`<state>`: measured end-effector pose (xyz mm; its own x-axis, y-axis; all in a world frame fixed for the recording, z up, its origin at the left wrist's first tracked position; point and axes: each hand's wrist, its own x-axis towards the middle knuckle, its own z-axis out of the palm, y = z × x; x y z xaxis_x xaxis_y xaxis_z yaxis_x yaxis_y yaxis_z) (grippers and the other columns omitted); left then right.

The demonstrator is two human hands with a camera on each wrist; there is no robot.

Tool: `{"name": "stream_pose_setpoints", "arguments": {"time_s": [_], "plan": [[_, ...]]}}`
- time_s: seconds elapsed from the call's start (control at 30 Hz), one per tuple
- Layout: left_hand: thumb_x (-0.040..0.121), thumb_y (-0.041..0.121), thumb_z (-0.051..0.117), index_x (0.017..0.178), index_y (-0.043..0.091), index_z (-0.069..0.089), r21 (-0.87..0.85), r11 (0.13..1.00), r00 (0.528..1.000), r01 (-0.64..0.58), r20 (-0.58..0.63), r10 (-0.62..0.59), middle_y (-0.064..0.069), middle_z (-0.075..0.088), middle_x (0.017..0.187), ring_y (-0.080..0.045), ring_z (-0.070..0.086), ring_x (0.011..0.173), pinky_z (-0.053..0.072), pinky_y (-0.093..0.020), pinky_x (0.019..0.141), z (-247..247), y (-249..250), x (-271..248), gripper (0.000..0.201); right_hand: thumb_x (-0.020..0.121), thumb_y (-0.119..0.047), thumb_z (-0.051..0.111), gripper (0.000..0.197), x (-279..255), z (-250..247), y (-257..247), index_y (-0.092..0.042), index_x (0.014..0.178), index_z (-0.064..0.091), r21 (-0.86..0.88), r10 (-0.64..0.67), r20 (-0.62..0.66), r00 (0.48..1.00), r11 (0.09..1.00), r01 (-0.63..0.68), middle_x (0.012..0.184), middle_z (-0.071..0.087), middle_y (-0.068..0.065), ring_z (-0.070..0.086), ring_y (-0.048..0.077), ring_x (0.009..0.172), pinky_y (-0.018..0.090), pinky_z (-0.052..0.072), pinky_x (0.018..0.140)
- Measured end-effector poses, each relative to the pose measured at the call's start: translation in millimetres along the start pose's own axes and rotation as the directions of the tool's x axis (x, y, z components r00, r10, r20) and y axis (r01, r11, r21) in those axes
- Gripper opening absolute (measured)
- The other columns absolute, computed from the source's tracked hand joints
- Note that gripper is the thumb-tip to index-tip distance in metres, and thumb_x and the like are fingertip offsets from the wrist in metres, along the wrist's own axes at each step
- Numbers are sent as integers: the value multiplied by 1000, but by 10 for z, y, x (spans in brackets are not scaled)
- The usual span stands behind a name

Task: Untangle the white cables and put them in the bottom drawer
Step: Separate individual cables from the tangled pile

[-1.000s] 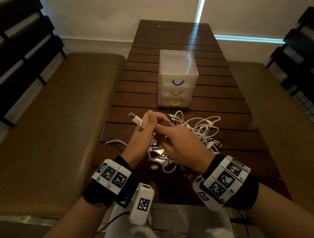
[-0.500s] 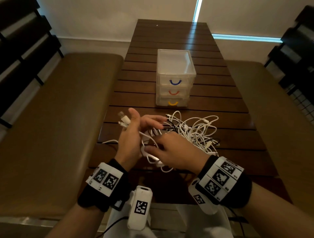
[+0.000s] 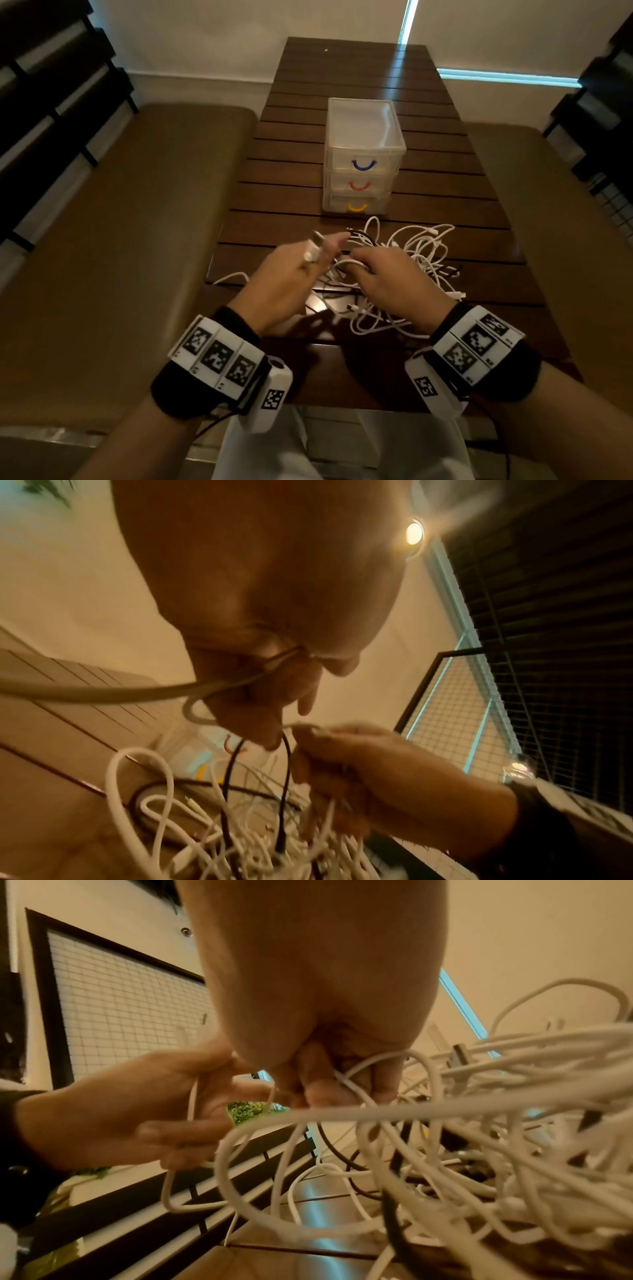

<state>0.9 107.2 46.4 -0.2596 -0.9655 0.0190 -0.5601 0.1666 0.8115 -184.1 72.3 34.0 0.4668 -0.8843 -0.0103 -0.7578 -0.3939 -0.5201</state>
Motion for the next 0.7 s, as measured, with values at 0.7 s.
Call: {"name": "stream_pose_setpoints", "arguments": {"time_s": [0.7], "plan": [[105, 36, 32, 99, 19, 62, -943, 286, 957, -173, -229, -178, 7, 64, 80, -3, 35, 35, 39, -14, 43, -497, 15, 58, 35, 101, -31, 49, 25, -34, -177, 176, -19, 90, 66, -27, -38, 60, 997, 999, 40, 71, 59, -11, 53, 0, 64, 19, 37, 59]]}}
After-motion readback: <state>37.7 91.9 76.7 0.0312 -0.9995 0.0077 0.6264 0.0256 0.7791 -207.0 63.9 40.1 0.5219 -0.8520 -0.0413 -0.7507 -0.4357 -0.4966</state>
